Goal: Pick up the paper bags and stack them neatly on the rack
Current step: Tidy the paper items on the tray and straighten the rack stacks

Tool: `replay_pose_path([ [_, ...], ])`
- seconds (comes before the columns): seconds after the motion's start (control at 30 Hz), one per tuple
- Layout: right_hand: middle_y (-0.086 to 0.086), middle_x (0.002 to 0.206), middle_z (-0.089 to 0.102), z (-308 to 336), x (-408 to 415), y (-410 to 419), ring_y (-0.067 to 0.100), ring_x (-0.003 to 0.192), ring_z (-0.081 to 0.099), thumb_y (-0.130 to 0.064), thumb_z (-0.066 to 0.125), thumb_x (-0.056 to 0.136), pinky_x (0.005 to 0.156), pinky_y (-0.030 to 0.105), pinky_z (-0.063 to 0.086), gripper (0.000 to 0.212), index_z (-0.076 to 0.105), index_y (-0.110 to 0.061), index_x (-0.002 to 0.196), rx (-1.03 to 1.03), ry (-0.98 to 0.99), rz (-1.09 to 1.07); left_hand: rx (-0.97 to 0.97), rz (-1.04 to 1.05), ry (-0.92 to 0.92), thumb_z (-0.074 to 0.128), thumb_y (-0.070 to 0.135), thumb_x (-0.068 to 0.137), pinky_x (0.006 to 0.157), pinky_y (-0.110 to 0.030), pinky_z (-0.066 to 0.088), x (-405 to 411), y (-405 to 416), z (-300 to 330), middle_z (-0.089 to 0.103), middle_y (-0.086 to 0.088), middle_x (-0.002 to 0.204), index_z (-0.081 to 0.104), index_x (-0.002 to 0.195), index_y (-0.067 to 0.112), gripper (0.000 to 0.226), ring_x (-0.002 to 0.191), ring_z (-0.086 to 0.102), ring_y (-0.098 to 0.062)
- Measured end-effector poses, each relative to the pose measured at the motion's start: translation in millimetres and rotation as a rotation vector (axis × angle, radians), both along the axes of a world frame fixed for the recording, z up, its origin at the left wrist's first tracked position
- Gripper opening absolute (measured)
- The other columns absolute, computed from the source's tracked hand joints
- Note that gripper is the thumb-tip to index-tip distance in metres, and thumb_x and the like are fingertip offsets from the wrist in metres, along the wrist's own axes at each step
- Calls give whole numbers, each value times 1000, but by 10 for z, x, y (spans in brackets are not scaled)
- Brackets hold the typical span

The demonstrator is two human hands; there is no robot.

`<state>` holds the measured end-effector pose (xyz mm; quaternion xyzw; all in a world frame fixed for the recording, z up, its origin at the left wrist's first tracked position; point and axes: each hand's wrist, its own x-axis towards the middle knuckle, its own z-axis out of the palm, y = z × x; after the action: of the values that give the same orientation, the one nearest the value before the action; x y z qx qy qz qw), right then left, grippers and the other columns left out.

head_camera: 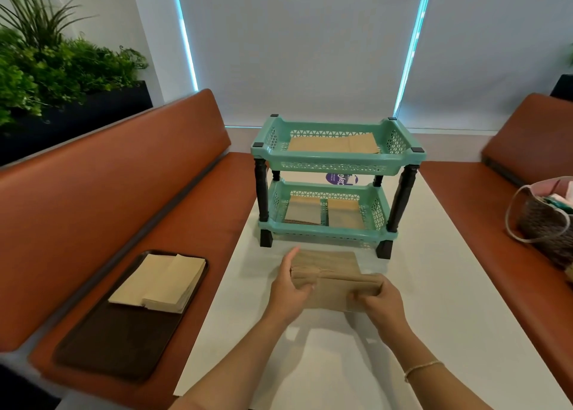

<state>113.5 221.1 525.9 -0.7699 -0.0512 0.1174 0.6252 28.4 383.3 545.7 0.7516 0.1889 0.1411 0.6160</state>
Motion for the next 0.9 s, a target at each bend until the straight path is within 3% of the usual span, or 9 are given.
replay_pose_path([
  [0.13, 4, 85, 66, -82, -61, -9, 24, 83, 61, 4, 70, 68, 76, 36, 52, 28, 62, -13, 88, -81, 7, 14, 223, -43, 29, 68, 9, 82, 88, -8, 40, -68, -6, -101, 53, 7, 116, 49, 116, 45, 53, 110, 50, -5],
  [0.2, 4, 85, 67, -107, -80, -9, 25, 83, 61, 2, 71, 68, 77, 36, 52, 26, 63, -14, 87, -118, -12, 22, 302, -62, 42, 69, 12, 82, 94, -16, 43, -78, 2, -132, 54, 6, 114, 54, 109, 42, 43, 109, 52, -9],
  [0.33, 6, 78, 67, -68, -25, -19, 30, 82, 61, 7, 70, 67, 74, 38, 50, 22, 65, -12, 77, -115, -8, 26, 352, -74, 72, 68, 15, 82, 88, -19, 44, 2, 21, -45, 58, 7, 103, 60, 95, 31, 22, 100, 53, -10],
  [0.57, 6, 86, 68, -69, 1, -99, 27, 85, 62, 2, 74, 66, 78, 36, 51, 25, 66, -15, 81, -233, 20, 87, 423, -187, 245, 68, 21, 81, 83, -34, 53, 10, 45, -12, 67, 3, 98, 67, 92, 28, 13, 94, 60, -18],
  [0.63, 7, 85, 68, -13, 38, -103, 28, 85, 62, 1, 71, 70, 78, 36, 52, 19, 67, -13, 82, -280, -6, 115, 624, -190, 327, 65, 29, 82, 95, -34, 45, 41, 85, 67, 64, 7, 91, 65, 86, 33, 6, 98, 56, -19],
  [0.73, 5, 78, 69, 200, 116, -61, 26, 81, 64, 5, 65, 73, 75, 38, 55, 21, 68, -16, 76, -256, -45, 213, 965, -237, 349, 57, 23, 81, 103, -35, 28, 110, 62, 229, 47, 8, 69, 43, 61, 24, 25, 92, 47, -22],
  [0.8, 3, 72, 65, 371, 148, -9, 24, 75, 61, 9, 64, 72, 67, 33, 53, 22, 66, -13, 72, -190, -74, 244, 881, -255, 317, 56, 16, 81, 88, -31, 40, 175, 28, 265, 58, 1, 81, 52, 72, 24, 13, 88, 49, -21],
  [0.83, 3, 72, 62, 454, 163, 13, 23, 75, 58, 9, 66, 70, 64, 31, 51, 23, 64, -13, 76, -140, -79, 224, 731, -243, 304, 58, 14, 82, 81, -28, 44, 198, 18, 266, 63, -1, 93, 61, 88, 24, 13, 91, 53, -21],
  [0.9, 6, 83, 58, 559, 183, 39, 23, 80, 57, 7, 75, 67, 68, 32, 51, 42, 58, -17, 97, 4, -31, 163, 394, -185, 301, 65, 15, 83, 78, -26, 45, 226, 25, 216, 64, -2, 110, 61, 117, 22, 35, 97, 56, -18],
])
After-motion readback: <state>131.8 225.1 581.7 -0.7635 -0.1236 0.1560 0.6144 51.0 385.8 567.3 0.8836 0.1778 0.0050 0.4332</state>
